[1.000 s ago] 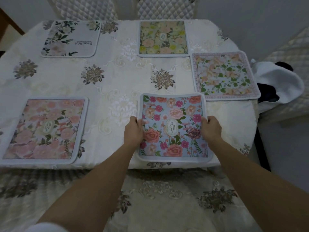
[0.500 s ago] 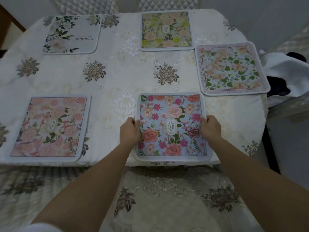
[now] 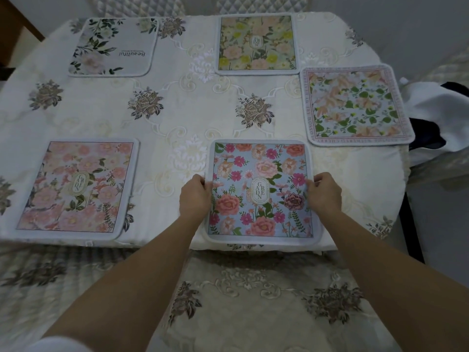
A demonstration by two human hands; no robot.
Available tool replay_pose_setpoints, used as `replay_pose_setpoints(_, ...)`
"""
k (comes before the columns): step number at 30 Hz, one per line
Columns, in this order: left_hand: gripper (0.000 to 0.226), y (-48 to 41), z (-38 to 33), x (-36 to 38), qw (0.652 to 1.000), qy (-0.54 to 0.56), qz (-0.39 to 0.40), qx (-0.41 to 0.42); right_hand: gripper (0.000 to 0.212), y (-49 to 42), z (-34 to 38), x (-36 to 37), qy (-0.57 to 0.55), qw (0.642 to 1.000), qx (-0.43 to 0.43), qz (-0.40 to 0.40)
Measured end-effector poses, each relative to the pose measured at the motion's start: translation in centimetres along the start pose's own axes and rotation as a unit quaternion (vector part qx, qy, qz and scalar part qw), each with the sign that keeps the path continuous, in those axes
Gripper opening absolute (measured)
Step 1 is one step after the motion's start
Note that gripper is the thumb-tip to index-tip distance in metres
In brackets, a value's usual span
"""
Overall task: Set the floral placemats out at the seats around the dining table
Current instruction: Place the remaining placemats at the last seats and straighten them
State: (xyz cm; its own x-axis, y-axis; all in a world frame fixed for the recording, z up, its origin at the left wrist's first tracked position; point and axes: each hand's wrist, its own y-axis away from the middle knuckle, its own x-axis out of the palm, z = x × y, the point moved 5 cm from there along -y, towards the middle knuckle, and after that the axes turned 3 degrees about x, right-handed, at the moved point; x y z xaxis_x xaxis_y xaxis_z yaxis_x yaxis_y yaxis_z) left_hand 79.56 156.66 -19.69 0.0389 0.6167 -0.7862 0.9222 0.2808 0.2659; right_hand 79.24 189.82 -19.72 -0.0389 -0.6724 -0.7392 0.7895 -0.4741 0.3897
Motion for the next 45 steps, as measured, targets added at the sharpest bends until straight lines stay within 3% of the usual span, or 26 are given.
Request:
replay_pose_setpoints(16, 0.041, 0.1, 0.8, 0.2, 1.0, -0.023, 0.008, 0.014, 0.022, -0.5, -0.3, -0.3, 0.042, 0.998, -0.03, -0.02)
replay_pose_setpoints(19, 0.035, 0.6, 0.1, 0.0, 0.997, -0.071, -0.005, 0.031, 0.02, -0.2, -0.3, -0.7, 0.067, 0.996, -0.045, -0.048)
replay_pose_setpoints(21, 0.033, 1.1, -1.2, -0.1, 0.984, -0.151, -0.039, 0.088, 0.02, 0.5, 0.4, -0.9, 0.116, 0.984, -0.097, -0.095)
replay_pose_setpoints(23, 0.037, 1.5, -3.1, 0.6, 0.959, -0.218, -0.05, 0.175, 0.022, 1.5, 1.7, 0.1, 0.173, 0.957, -0.203, -0.115)
replay_pose_setpoints(25, 0.047, 1.9, -5.2, 2.2, 0.937, -0.242, -0.02, 0.253, 0.03, 3.0, 3.4, 2.3, 0.199, 0.927, -0.306, -0.086)
replay_pose_setpoints(27, 0.055, 2.0, -6.9, 4.5, 0.918, -0.259, 0.023, 0.3, 0.042, 4.2, 4.8, 5.0, 0.212, 0.911, -0.351, -0.042)
replay_pose_setpoints(31, 0.06, 2.1, -6.5, 8.2, 0.892, -0.297, 0.077, 0.331, 0.058, 4.8, 4.8, 8.9, 0.239, 0.905, -0.349, 0.042)
replay_pose_setpoints(34, 0.063, 2.0, -4.3, 7.7, 0.897, -0.291, 0.063, 0.328, 0.068, 4.0, 2.5, 7.9, 0.285, 0.886, -0.364, 0.014)
replay_pose_setpoints(38, 0.069, 1.4, -3.3, 6.7, 0.914, -0.269, 0.051, 0.299, 0.079, 2.5, 1.1, 6.3, 0.294, 0.894, -0.337, -0.007)
replay_pose_setpoints(45, 0.071, 1.4, -3.5, 6.3, 0.92, -0.262, 0.067, 0.284, 0.078, 1.8, 0.9, 5.6, 0.295, 0.901, -0.317, -0.002)
